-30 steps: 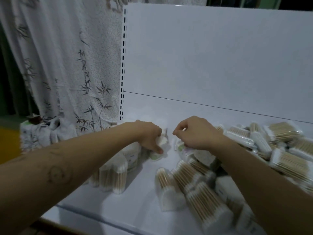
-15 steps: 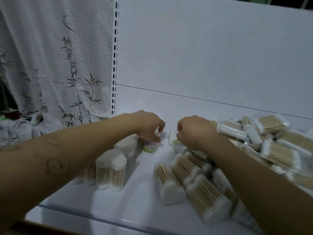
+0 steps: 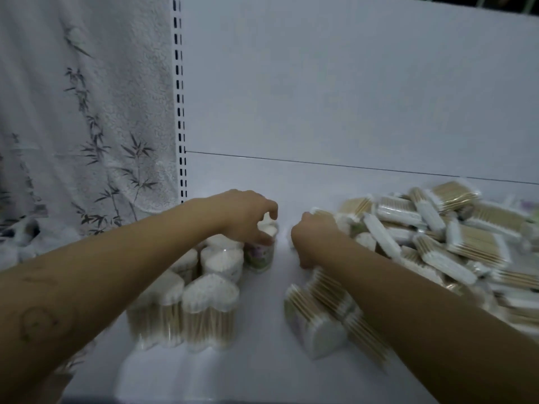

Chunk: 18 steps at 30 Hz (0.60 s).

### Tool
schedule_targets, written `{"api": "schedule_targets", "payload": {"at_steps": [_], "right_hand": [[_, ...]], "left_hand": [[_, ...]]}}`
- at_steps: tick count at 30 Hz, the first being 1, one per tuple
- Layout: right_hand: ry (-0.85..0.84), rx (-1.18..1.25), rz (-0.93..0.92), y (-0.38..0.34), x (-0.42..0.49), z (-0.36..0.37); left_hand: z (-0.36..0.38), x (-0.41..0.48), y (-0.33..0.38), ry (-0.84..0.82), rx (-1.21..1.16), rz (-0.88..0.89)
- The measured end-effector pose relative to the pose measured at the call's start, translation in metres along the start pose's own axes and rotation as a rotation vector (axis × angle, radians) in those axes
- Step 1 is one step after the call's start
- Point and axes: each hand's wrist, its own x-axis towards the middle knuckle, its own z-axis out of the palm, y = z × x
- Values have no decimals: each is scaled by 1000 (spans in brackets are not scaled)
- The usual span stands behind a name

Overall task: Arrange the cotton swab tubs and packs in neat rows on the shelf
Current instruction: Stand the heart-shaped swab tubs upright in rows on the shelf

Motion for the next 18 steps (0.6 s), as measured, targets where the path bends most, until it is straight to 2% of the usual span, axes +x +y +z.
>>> {"api": "schedule_targets", "payload": {"at_steps": [6,9,13,16,18], "right_hand": [[33,-14,61,5,-3,-8],[44,115,130,7,-9,-22],[52,601,257,25,-23,-39],[162,1078,323,40,-37,-45],[244,1311,331,46,-48,-48]], "left_hand": [[-13,-6,-5,14,-111,54],[-14,-9,-7,20,-141,69],[-11,-13,-11,49,-157,73],[-14,-13,-11,91,-252,66],[-17,-14,-7,117,-344,65]]}}
